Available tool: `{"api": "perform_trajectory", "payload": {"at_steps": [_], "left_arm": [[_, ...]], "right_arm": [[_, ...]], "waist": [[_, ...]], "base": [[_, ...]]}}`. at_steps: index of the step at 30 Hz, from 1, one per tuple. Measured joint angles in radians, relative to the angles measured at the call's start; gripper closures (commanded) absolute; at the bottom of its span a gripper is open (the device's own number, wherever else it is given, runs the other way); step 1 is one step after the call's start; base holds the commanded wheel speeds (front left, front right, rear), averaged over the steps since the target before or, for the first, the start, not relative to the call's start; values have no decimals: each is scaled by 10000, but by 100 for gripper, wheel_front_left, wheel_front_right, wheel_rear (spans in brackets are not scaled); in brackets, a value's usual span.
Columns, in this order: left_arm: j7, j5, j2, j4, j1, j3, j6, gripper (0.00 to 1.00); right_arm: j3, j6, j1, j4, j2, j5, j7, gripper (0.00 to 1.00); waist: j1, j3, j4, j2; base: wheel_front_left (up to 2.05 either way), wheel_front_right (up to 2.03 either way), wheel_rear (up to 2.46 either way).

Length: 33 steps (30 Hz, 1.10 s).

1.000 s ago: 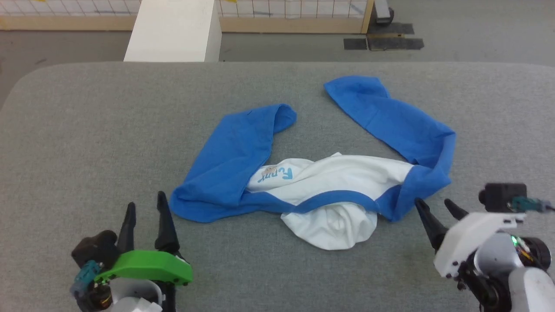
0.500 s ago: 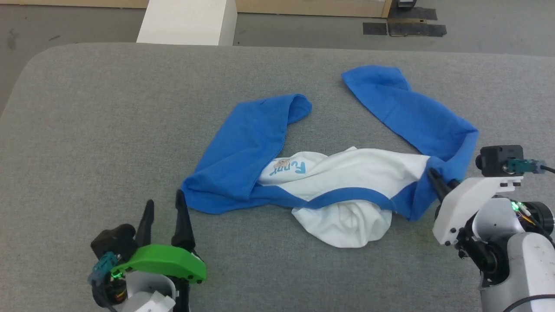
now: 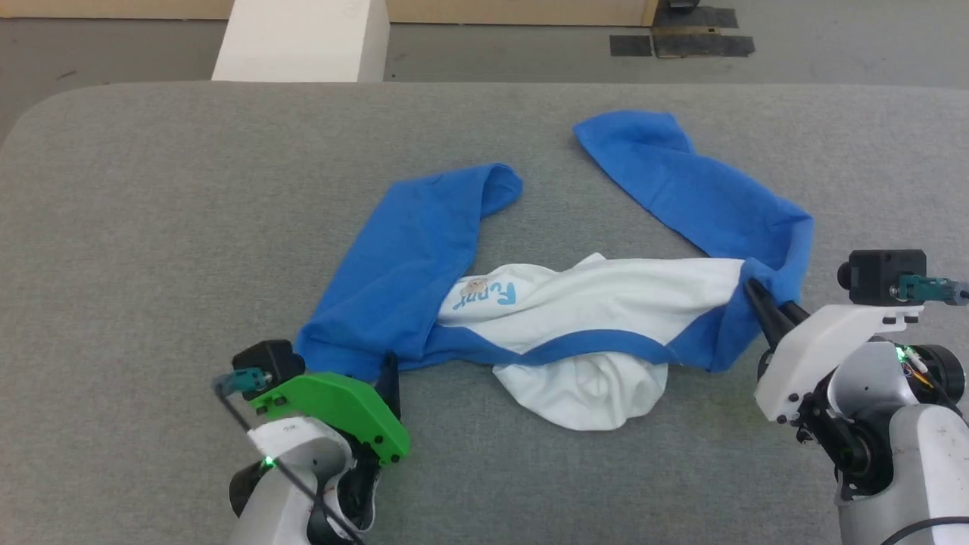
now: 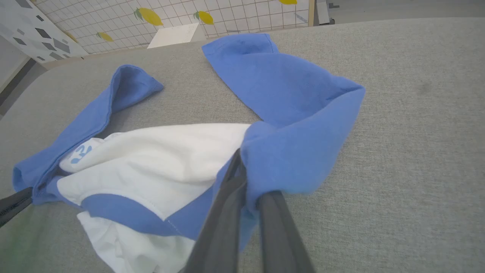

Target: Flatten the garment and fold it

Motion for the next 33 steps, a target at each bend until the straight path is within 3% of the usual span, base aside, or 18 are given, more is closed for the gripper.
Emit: {"api": "perform_trajectory", "payload": {"at_steps": [6,14,15,16,25,33], "left_arm": [[748,343,242,297,-101,-86,769,0],[230,-61,161,360,-145,232,558,1],[153,-71,161,460,-183,219,500,78],[81,-69,165,571,-242,188,424,100],[-372,-360,203,784,-378,209,-359,100],[-796,-1103,109,-813,-241,610,-1043,100]], "right_arm": [[111,0,-1,-105,-2,38,-96,100],[150,0,-1,-213,-4,36,-105,100],[169,0,-1,-217,-4,36,-105,100],[186,0,-1,-228,0,36,-104,100],[111,0,3,-261,0,35,-111,100],[-163,0,105,-313,0,38,-221,100]], "waist": [[0,146,-280,0],[0,315,-328,0],[0,323,-322,0],[0,332,-319,0],[0,260,-252,0],[0,-116,-180,0]], "base": [[0,0,0],[0,0,0],[0,0,0],[0,0,0],[0,0,0],[0,0,0]]}}
